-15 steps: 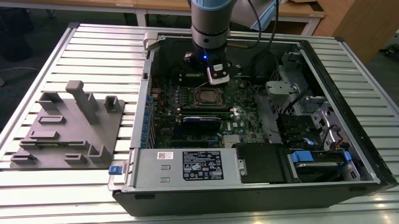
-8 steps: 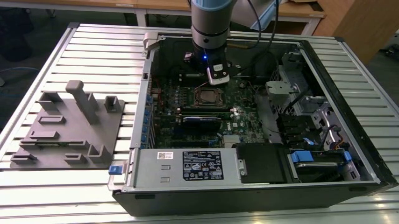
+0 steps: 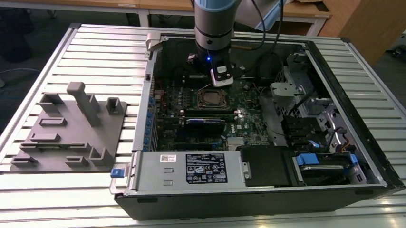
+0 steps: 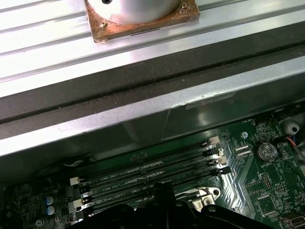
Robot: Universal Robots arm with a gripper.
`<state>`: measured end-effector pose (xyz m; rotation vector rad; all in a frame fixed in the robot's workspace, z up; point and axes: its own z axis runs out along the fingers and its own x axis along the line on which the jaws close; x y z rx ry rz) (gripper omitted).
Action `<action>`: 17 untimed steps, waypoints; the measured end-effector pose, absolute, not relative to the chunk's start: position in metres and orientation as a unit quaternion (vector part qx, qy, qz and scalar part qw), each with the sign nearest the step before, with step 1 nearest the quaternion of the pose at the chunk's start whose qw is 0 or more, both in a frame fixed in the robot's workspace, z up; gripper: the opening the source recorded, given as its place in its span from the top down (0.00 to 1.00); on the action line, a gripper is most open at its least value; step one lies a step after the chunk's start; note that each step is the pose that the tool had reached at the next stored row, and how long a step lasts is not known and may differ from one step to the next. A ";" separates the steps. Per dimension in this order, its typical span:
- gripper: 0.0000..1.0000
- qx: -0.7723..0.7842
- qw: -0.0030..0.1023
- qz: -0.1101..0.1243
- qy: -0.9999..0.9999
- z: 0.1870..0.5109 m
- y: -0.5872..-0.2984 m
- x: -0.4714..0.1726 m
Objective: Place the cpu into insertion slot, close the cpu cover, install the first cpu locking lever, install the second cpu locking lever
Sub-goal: 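Install the first cpu locking lever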
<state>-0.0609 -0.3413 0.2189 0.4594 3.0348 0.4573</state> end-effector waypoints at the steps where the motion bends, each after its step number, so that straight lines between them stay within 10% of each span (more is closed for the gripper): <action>1: 0.89 0.148 0.019 0.147 0.978 0.219 -0.341 -0.061; 17: 0.89 0.148 0.019 0.147 0.978 0.218 -0.341 -0.055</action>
